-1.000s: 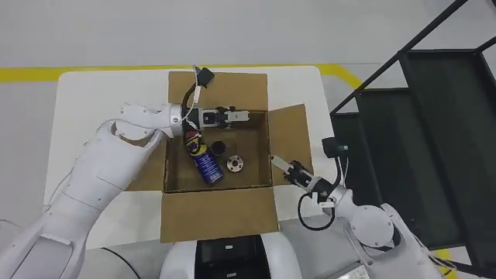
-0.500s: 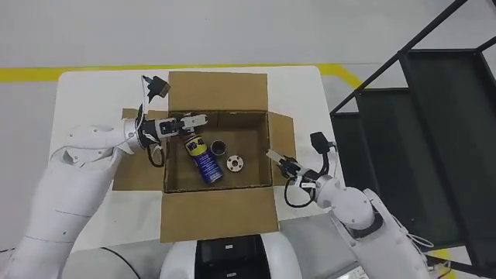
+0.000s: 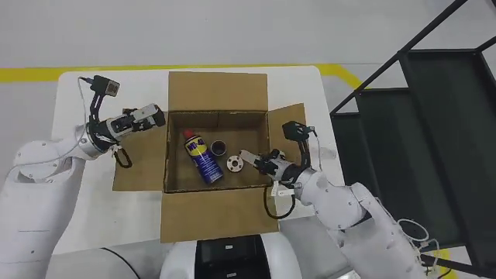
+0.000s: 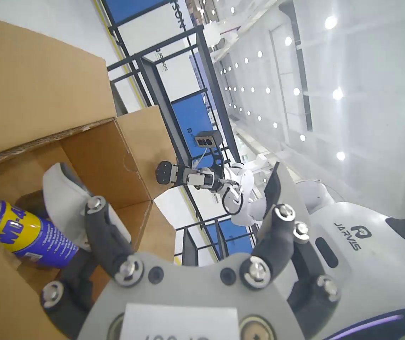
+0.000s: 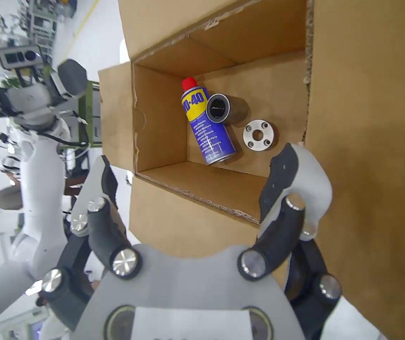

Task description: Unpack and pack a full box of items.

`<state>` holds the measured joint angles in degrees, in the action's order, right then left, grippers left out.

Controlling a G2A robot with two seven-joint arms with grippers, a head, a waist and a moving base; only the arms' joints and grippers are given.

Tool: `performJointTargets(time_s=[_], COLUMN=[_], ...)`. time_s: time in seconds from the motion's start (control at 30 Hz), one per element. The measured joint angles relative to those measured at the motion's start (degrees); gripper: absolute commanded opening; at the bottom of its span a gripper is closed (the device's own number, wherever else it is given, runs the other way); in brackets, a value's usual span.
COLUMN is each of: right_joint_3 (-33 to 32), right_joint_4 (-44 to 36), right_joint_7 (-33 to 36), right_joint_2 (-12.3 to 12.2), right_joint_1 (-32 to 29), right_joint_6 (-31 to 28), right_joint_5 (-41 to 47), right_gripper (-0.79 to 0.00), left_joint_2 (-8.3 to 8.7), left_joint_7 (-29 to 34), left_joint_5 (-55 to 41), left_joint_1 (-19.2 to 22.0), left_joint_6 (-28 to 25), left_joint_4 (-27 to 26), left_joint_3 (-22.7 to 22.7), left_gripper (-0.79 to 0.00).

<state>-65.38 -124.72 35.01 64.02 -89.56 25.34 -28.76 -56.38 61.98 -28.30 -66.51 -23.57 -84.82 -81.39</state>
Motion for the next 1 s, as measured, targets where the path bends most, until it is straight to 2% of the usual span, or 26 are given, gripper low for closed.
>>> performJointTargets(time_s=[0.13, 0.27, 0.47, 1.0], right_joint_3=[9.1, 18.0, 27.2, 27.6], right_joint_4=[3.7, 11.7, 21.7, 23.2], right_joint_7=[4.8, 8.7, 9.5, 9.0], right_joint_2=[1.3, 3.7, 7.4, 7.6], right_joint_1=[8.9, 19.5, 29.7, 29.7], right_joint_6=[5.1, 11.6, 17.9, 17.5], right_joint_5=[-7.7, -12.4, -14.9, -15.4], right_gripper=[0.0, 0.0, 0.0, 0.0], left_joint_2=[0.68, 1.15, 1.0, 1.0], left_joint_7=[-1.4, -2.4, -8.8, -8.5], left_joint_5=[-2.0, -4.6, -6.3, -6.3], left_joint_1=[-4.3, -8.3, -10.8, -10.8], left_joint_6=[-2.0, -3.1, -5.0, -5.0], left_joint_4=[0.3, 1.3, 3.2, 3.2], left_joint_3=[-5.3, -10.0, -12.5, -12.5], left_gripper=[0.0, 0.0, 0.0, 0.0])
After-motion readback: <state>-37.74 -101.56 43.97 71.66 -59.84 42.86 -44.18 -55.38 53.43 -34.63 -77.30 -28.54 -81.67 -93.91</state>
